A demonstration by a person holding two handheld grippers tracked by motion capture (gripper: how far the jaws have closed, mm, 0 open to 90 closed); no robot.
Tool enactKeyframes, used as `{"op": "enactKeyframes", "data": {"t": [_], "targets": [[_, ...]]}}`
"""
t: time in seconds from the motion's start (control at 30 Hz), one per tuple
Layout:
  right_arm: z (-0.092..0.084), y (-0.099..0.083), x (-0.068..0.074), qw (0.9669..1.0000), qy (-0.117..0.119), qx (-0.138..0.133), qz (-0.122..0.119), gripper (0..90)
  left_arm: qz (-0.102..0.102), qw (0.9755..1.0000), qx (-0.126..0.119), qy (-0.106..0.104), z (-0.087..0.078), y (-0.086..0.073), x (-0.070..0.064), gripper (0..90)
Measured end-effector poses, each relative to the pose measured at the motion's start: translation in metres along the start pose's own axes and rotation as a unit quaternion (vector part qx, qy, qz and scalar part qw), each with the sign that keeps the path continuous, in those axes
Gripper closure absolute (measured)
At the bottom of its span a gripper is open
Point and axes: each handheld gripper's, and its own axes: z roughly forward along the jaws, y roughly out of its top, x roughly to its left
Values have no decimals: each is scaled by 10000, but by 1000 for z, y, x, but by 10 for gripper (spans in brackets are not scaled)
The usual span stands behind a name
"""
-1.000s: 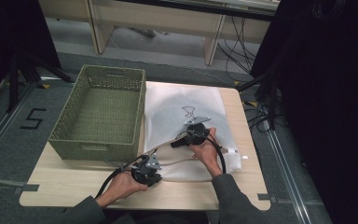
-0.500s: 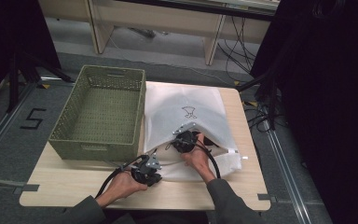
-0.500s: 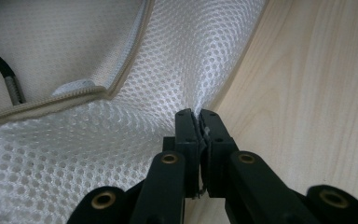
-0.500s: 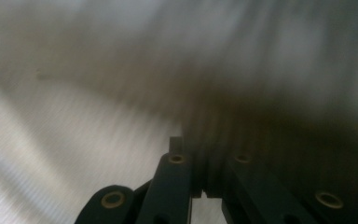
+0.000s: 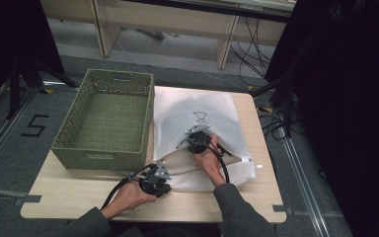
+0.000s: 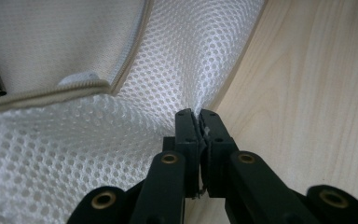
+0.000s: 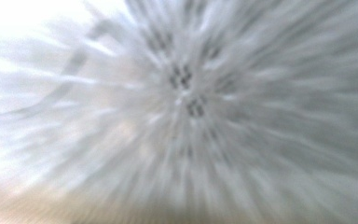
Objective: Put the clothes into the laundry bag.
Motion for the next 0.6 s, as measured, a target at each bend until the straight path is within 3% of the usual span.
{"op": "enactKeyframes", "data": {"t": [0.03,0.07,0.1,0.17,0.3,0.33,0.37,0.4,0.43,0.47,0.5,0.53,0.6], "targets": [[-7,-2,1,9999,97,-94,98,892,68,10000,-3,14,0,0,0,867],[-15,-4,1,9997,206,-15,159,892,61,10000,-16,18,0,0,0,867],[-22,-6,-3,9998,180,-81,9,892,54,10000,-10,14,0,0,0,867],[-36,-14,-5,9995,236,62,180,893,38,10000,-45,33,1,0,0,867],[-46,-32,-18,9992,80,161,356,893,-3,10000,-49,12,1,0,-1,866],[-48,-43,-37,9988,-154,292,372,893,-141,9998,-112,13,2,0,-2,866],[-48,-43,-37,9988,-154,292,372,893,-141,9998,-112,13,2,0,-2,866],[-44,-48,-51,9978,-302,215,557,894,-124,9999,-112,1,2,1,-1,867],[-40,-49,-56,9975,-333,158,606,897,-1,10000,-3,-8,0,1,1,867],[-36,-50,-62,9967,-336,124,733,900,-1,10000,-3,-8,0,1,1,867],[-36,-50,-62,9967,-336,124,733,900,33,10000,16,-6,0,1,1,867],[-30,-50,-65,9958,-436,96,796,900,-181,9998,-119,3,2,1,-2,868],[-20,-45,-72,9945,-697,155,763,900,-56,10000,-25,-5,1,1,0,869]]}}
